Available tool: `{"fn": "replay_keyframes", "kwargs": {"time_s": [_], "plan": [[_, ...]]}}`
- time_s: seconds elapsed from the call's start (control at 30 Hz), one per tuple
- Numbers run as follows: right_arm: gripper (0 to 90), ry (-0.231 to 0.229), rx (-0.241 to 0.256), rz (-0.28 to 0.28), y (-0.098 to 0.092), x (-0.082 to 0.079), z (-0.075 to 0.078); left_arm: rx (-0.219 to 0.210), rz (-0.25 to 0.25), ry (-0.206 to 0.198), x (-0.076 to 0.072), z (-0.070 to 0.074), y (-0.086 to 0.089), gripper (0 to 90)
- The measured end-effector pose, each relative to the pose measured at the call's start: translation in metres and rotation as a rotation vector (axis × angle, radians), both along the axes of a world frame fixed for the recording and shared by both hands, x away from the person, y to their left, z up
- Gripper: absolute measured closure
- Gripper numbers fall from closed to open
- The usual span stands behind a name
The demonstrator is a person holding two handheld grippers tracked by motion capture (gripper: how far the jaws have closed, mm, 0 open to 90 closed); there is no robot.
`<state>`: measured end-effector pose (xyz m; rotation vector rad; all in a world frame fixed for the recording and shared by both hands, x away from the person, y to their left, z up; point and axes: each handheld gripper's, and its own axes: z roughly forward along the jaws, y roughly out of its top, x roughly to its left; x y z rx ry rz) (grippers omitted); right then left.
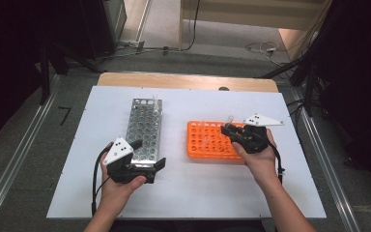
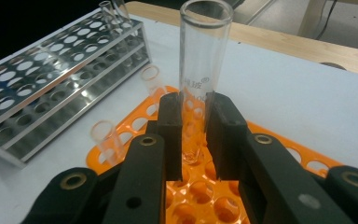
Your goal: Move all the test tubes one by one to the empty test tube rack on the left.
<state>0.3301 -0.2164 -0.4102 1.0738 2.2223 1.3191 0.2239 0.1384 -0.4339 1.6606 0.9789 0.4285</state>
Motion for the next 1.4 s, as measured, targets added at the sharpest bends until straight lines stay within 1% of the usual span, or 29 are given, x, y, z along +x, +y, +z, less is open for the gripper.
{"fn": "replay_keyframes", "kwargs": {"time_s": [0.1,0.27,0.47,0.53,0.6,0.67,0.83,0.93,1.13,1.23,1.27,1.4], "plan": [[74.3,-0.001,0.006,0.021,-0.004,-0.011,0.001,0.001,-0.009,-0.002,-0.001,0.000,-0.003,0.0],[74.3,-0.001,0.000,0.061,-0.007,-0.028,0.003,0.000,-0.017,-0.010,-0.002,0.003,-0.006,0.0],[74.3,-0.002,-0.001,0.103,-0.005,-0.049,0.005,0.006,-0.025,-0.016,-0.004,0.005,-0.008,0.0],[74.3,-0.003,-0.010,0.124,-0.003,-0.058,0.004,0.006,-0.028,-0.020,-0.006,0.006,-0.008,0.0],[74.3,0.000,-0.010,0.140,-0.002,-0.065,0.002,0.005,-0.033,-0.022,-0.007,0.007,-0.009,0.0],[74.3,0.003,-0.013,0.149,-0.001,-0.070,0.000,0.007,-0.047,-0.027,-0.007,0.008,-0.010,1.8],[74.3,0.015,-0.016,0.189,0.006,-0.076,-0.005,0.010,-0.070,-0.030,-0.009,0.010,-0.017,1.9],[74.3,0.015,-0.020,0.221,0.014,-0.079,-0.009,0.007,-0.084,-0.032,-0.009,0.010,-0.021,1.9],[74.3,0.025,-0.034,0.269,0.028,-0.083,-0.015,0.002,-0.110,-0.028,-0.009,0.010,-0.026,2.9],[74.3,0.026,-0.039,0.286,0.033,-0.085,-0.017,0.005,-0.128,-0.025,-0.011,0.010,-0.030,3.6],[74.3,0.028,-0.042,0.288,0.035,-0.086,-0.018,-0.001,-0.131,-0.025,-0.011,0.010,-0.031,3.6],[74.3,0.029,-0.043,0.302,0.040,-0.089,-0.019,-0.002,-0.151,-0.028,-0.012,0.011,-0.037,4.0]]}}
